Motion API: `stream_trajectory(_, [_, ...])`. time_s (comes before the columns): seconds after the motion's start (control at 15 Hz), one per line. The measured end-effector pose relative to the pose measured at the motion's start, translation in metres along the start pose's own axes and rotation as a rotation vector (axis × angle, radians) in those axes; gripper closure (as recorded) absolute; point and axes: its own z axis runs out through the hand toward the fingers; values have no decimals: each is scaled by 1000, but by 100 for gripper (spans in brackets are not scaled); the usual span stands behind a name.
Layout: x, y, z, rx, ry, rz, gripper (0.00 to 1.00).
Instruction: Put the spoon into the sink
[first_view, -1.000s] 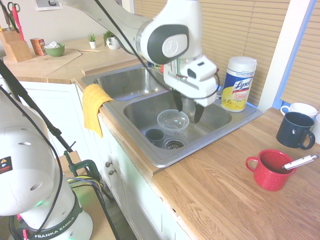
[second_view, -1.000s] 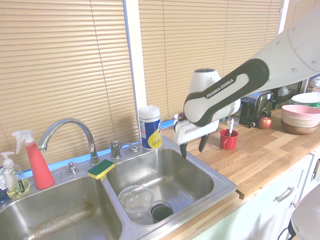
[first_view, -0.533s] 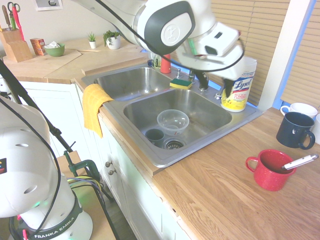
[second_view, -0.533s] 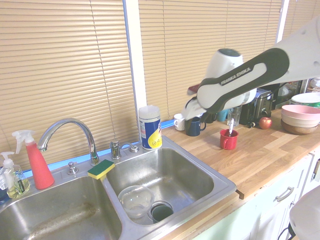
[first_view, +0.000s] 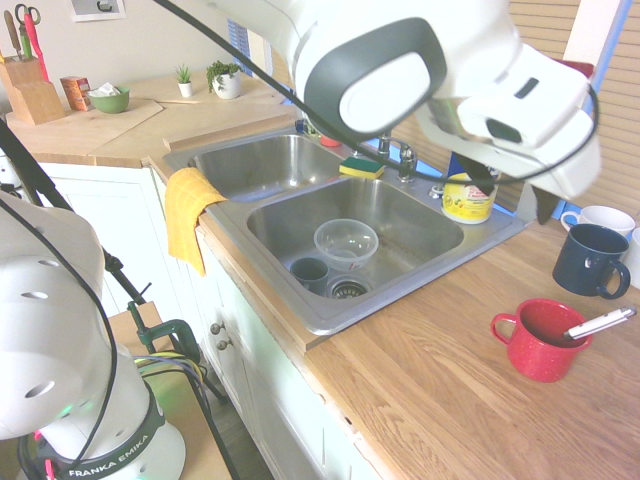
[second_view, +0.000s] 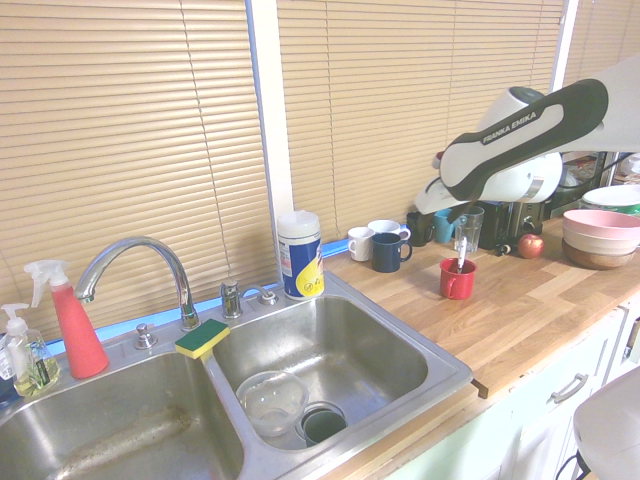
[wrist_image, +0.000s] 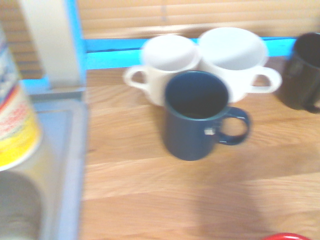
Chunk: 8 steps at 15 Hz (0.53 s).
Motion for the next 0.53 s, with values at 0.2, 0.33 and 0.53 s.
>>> stream_trajectory(0.2, [22, 21, 25, -31, 21, 36, 0])
stream_trajectory(0.33, [36, 31, 39, -46, 22, 58, 0])
stream_trajectory(0.53, [53, 52, 57, -72, 20, 88, 0])
